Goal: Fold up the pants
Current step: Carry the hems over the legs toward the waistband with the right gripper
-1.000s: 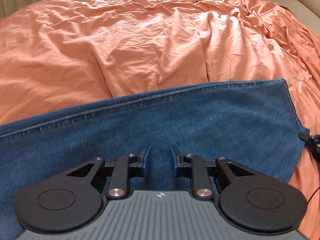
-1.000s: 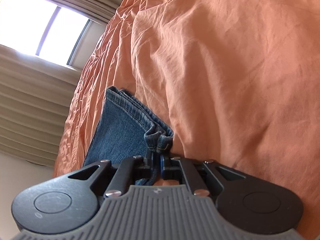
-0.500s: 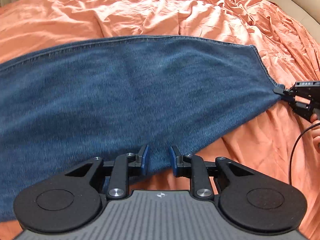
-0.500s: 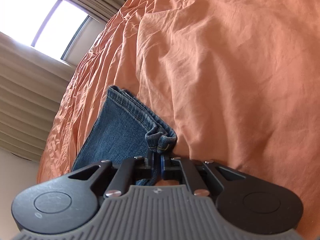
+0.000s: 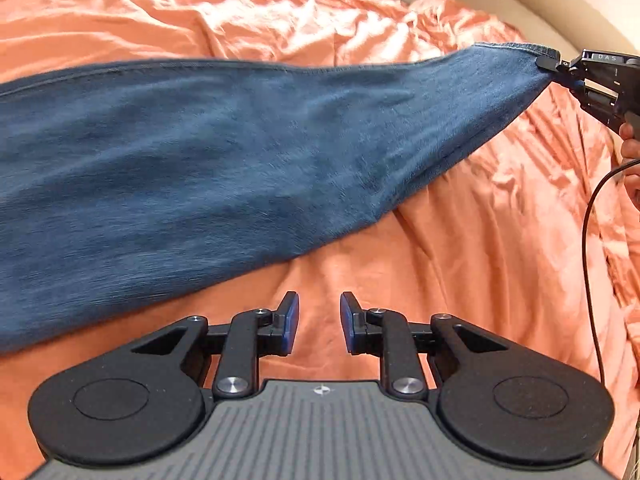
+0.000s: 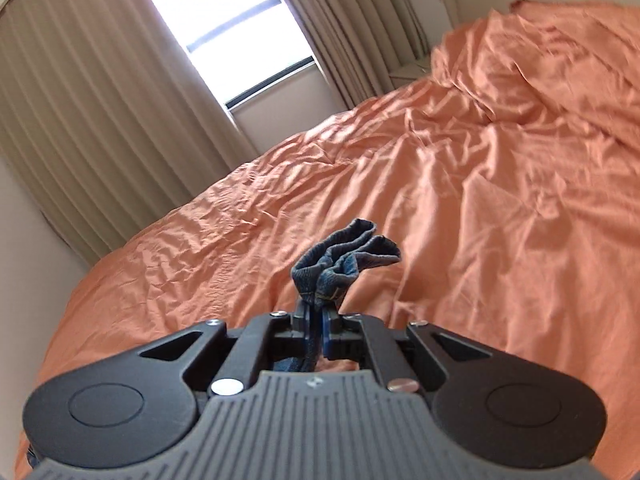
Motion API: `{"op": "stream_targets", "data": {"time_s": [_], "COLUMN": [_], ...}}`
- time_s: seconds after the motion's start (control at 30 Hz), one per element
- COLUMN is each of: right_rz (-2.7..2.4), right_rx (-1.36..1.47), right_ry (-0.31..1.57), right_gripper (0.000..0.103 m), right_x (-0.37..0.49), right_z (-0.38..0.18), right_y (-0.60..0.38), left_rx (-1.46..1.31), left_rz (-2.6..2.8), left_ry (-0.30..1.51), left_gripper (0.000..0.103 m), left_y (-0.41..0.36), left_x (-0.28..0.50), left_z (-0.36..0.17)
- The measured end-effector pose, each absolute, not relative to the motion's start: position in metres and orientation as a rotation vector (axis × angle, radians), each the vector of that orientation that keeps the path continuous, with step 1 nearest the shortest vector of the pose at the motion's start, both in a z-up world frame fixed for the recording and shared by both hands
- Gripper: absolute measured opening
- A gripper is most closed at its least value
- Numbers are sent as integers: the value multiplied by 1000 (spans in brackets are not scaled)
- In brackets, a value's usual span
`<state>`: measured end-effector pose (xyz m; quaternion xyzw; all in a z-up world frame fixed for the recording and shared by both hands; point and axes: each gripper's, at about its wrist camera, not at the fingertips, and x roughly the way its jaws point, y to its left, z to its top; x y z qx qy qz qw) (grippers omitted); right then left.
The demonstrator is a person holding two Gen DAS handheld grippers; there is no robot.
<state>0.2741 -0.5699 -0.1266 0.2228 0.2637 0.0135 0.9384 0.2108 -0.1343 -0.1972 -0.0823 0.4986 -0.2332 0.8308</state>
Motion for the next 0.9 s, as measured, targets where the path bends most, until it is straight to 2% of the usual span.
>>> {"op": "stream_targets", "data": {"time_s": [0.3,0.5,0.63,0.77,0.83,0.9], "right_rz": [135,231,295,364,403,430], "right_rx": [236,136,147,122,84,46], "right_ry": [450,434,517,692,793,863], "right_gripper": [0,0,0,0,0,0], "right_x": [280,282,287,281,270,260], "right_z": [-48,-35,-68,-141,-178,-207], "right_y": [-430,-325,-263,-204,-178,-162], "left_rx": [-277,-357,-392,-439,-468,-487], "left_rz": [-384,-305,-259,-235,-235,-236], "left_ry": [928,854,835,840,848,854], "left_gripper": [26,29,29,29,32,40], "left_y": [-36,31,67,93,106,113], "left_x": [207,210,210,209,208,207], "left_z": [-150,-130,-129,-136,-141,-147]}}
